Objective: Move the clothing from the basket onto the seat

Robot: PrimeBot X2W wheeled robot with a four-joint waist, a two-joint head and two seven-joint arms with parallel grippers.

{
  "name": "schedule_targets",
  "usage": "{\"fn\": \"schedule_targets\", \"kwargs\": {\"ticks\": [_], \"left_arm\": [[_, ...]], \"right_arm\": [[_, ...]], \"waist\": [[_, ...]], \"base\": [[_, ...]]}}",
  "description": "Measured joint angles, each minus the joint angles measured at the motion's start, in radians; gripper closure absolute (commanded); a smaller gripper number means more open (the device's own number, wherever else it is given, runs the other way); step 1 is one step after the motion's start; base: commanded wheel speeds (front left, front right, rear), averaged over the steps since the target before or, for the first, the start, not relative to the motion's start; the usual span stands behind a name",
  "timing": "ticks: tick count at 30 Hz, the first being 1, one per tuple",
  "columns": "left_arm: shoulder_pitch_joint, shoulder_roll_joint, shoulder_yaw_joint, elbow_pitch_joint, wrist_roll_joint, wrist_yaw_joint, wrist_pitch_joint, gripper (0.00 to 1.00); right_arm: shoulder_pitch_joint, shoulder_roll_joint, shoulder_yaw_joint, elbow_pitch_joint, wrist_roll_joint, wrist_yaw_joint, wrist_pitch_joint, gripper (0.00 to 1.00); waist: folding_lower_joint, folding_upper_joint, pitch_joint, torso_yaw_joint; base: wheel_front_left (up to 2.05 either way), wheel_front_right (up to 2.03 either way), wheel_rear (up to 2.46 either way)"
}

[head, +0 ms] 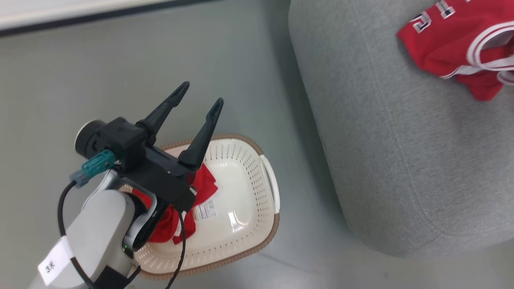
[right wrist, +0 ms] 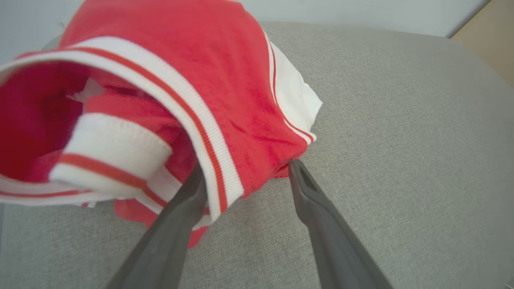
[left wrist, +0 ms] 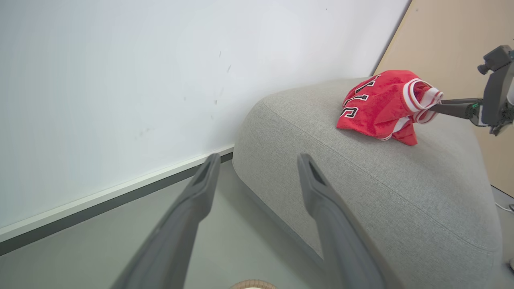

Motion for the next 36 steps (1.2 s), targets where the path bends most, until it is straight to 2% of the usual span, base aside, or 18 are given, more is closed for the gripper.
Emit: {"fn": "schedule_targets", "kwargs": {"ticks": [6, 17, 25, 32, 36], "left_arm": [[0.041, 0.000, 0.021, 0.041, -0.007, 0.002, -0.035, 0.00], [0.135, -0.011, 0.053, 0.117, -0.050, 0.030, -0.088, 0.00], [0.205, -0.028, 0.070, 0.148, -0.068, 0.054, -0.109, 0.00], [0.283, -0.040, 0.084, 0.150, -0.068, 0.090, -0.125, 0.00], [0.344, -0.032, 0.103, 0.139, -0.075, 0.116, -0.131, 0.00]], "right_arm": [[0.025, -0.002, 0.044, -0.025, -0.007, 0.003, 0.011, 0.00], [0.139, -0.020, 0.139, -0.236, 0.014, 0.003, -0.078, 0.00], [0.232, -0.036, 0.157, -0.373, 0.048, 0.003, -0.131, 0.00], [0.391, -0.038, 0.142, -0.510, 0.083, 0.003, -0.180, 0.00], [0.487, -0.024, 0.129, -0.605, 0.091, -0.023, -0.222, 0.00]], "waist": [[-0.0001, 0.0000, -0.076, 0.000], [-0.0001, -0.0001, -0.226, 0.012], [-0.0002, -0.0002, -0.320, 0.042], [-0.0001, -0.0002, -0.409, 0.088], [-0.0001, -0.0002, -0.446, 0.123]], "base": [[0.00, 0.00, 0.00], [0.00, 0.00, 0.00], [0.00, 0.00, 0.00], [0.00, 0.00, 0.00], [0.00, 0.00, 0.00]]}}
